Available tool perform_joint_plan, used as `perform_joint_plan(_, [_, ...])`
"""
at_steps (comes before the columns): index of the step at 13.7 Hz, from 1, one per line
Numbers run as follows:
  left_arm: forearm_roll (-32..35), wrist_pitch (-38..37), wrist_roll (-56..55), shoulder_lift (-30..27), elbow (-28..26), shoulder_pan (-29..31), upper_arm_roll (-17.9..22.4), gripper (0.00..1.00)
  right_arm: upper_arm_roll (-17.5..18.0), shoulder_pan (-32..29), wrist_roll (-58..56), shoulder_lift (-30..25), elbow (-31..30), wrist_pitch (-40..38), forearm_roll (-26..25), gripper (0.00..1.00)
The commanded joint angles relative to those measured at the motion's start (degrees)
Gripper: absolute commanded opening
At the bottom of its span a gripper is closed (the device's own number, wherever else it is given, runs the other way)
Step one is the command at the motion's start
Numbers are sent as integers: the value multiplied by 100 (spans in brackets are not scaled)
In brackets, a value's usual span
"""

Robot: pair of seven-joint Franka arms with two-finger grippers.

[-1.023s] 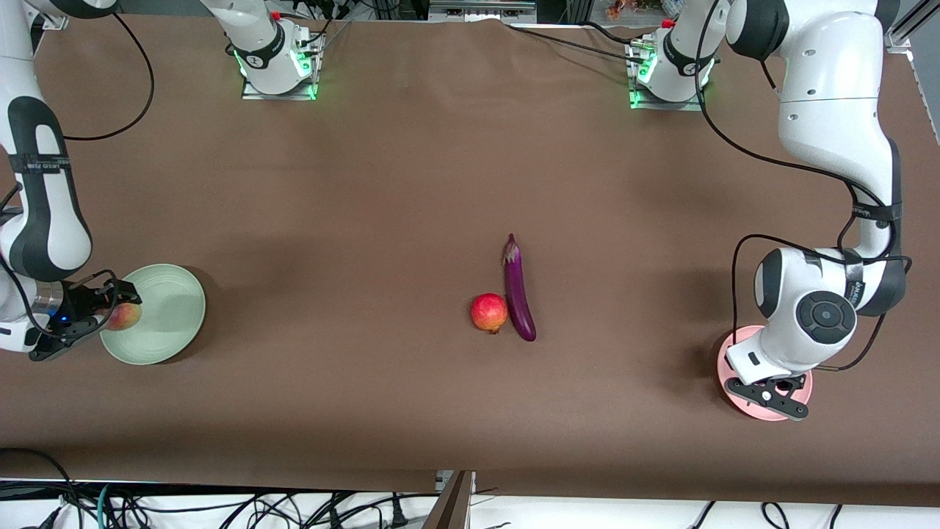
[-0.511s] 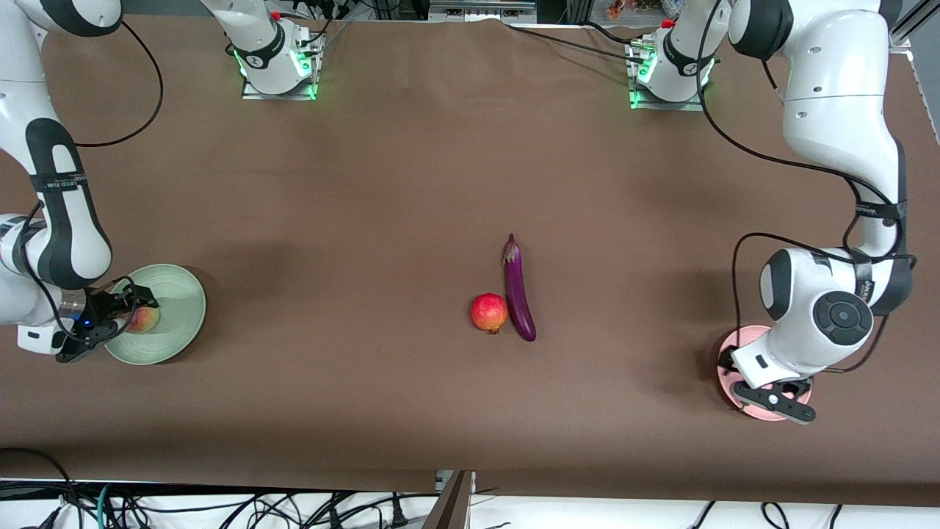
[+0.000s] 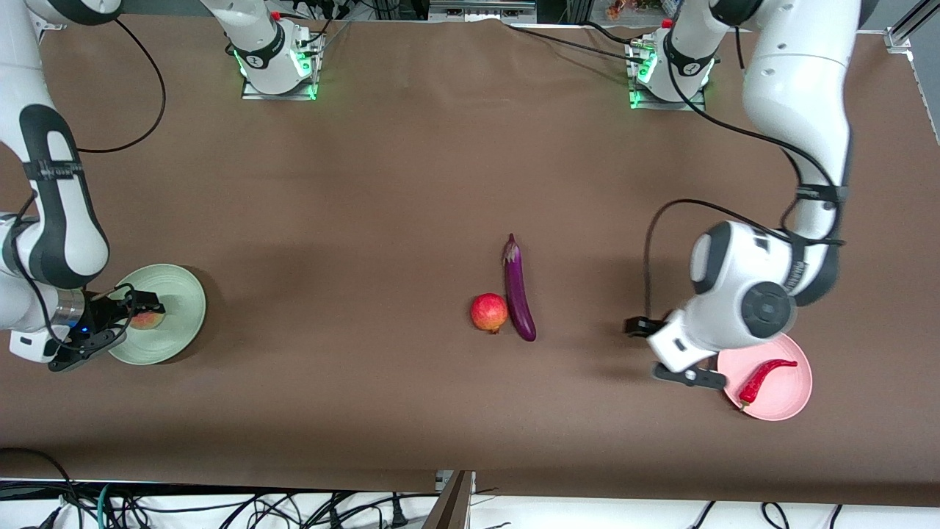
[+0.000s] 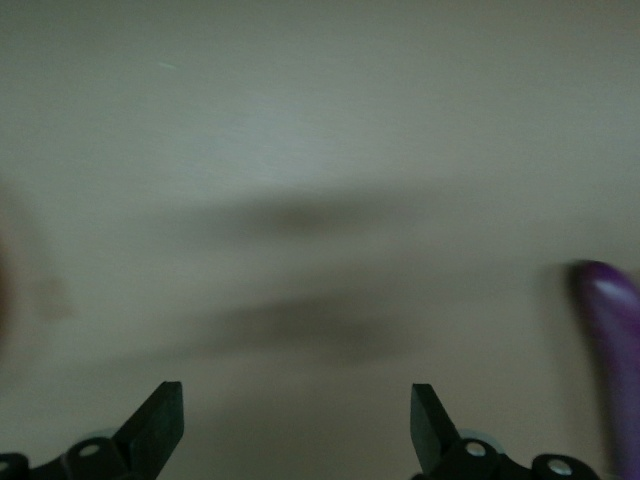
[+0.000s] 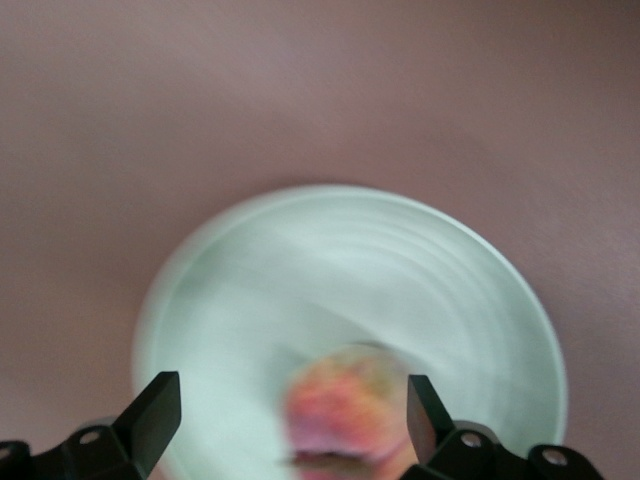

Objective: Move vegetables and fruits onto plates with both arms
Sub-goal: 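Release the chili on the pink plate while the right gripper releases the peach, then grasp the eggplant with the left gripper while the right gripper reaches the pomegranate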

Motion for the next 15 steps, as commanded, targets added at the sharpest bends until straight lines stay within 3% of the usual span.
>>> perform_joint_plan(1, [-334, 497, -258, -330, -657, -5, -309, 100, 569, -18, 981, -100, 161, -540, -6, 100])
perform_joint_plan(4, [-334, 1428, -960, -428, -1299, -49, -766, 100, 1150, 61, 2377, -48, 91, -541, 3, 100])
perform_joint_plan(10, [-238, 2054, -2182, -630, -2064, -971, -793, 100, 1195, 1448, 4929, 189, 56, -24, 12, 100])
perform_joint_plan(13, [-27, 3150, -2237, -569, -2758, -1104, -784, 97, 1178, 2063, 5850, 330, 38, 607, 222, 100])
perform_joint_plan(15, [-18, 3347, -2245, -498, -2795, -1121, -784, 71, 1117, 2485, 6598, 453, 30, 1126, 205, 100])
